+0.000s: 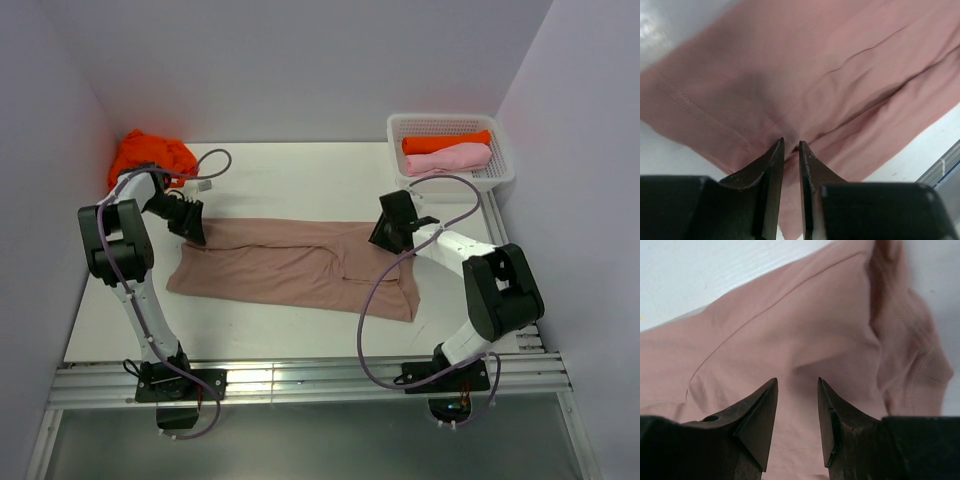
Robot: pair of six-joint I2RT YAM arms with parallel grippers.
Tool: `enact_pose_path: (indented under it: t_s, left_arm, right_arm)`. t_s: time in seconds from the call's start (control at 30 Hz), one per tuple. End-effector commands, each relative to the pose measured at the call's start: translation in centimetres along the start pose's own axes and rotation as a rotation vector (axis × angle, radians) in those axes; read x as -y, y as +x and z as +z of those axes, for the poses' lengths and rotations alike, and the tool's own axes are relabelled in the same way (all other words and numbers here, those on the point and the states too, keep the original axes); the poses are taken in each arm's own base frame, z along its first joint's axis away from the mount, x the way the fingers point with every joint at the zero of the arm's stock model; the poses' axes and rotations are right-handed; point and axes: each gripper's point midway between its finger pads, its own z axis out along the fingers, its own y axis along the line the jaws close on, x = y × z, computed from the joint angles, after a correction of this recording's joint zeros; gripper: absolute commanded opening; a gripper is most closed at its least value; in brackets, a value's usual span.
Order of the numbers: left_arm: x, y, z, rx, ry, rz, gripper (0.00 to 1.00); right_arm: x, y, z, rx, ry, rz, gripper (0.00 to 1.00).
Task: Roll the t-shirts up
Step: Fold the tshirt, then roll the tshirt
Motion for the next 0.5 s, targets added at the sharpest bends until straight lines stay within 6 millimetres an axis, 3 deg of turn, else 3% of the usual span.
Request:
enact_pose_path:
  t_s: [0.0,0.27,0.47]
  left_arm:
    - [-1.9,0.9,0.9,-0.019,-0.042,-0.012,0.23]
    - [-5.2,1.6,1.2,-0.028,-0.12,-0.067,0.18]
    - [-5.0,0.6,-0.4,0.007,-0.108,-0.047,0.23]
  right_arm:
    - [1.5,-0.4,0.8,0.003,0.021,0.046,0.45]
    - [3.7,-0.1,2.1,-0.036,0.085,0.051,0.46]
    - [4.5,-0.4,2.1,-0.056,0.113,0.049,0.46]
